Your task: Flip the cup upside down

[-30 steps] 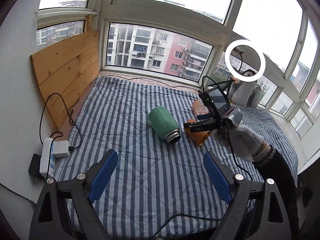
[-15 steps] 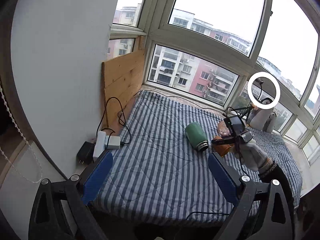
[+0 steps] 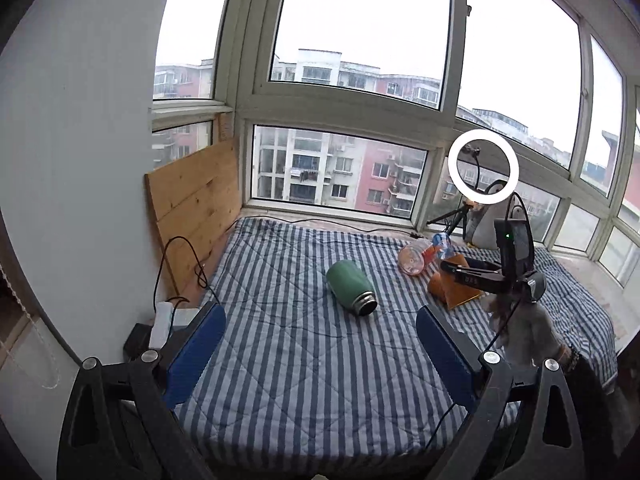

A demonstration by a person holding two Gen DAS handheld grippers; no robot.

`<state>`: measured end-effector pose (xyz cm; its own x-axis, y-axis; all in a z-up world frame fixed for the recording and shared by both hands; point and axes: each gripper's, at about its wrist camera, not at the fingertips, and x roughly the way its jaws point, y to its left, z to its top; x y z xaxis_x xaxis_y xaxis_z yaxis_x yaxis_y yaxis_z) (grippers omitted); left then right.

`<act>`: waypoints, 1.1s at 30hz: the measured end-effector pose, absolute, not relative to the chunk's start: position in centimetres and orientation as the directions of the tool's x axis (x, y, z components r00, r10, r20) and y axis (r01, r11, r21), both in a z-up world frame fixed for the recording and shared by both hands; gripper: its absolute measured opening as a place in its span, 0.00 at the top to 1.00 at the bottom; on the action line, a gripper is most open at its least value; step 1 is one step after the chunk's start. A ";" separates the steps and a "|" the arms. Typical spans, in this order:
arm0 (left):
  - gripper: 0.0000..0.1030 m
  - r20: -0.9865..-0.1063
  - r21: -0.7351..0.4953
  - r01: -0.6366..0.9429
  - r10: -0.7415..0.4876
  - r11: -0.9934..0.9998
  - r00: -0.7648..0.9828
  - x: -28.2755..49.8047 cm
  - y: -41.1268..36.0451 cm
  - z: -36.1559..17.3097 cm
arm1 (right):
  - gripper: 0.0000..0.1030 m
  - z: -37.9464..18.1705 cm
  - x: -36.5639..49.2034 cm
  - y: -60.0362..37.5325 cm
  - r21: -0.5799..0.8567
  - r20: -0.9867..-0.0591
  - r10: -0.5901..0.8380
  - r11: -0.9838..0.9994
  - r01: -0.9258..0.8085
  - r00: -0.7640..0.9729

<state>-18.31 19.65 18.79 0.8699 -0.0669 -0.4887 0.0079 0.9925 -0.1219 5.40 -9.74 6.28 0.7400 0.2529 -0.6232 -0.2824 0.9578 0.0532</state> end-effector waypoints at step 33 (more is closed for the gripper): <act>0.02 -0.364 -0.030 0.055 -0.062 0.998 0.929 4.0 2.8 0.9 | 0.50 -1.3 1.2 -13.8 0.082 -0.341 0.159 0.987 -0.139 0.926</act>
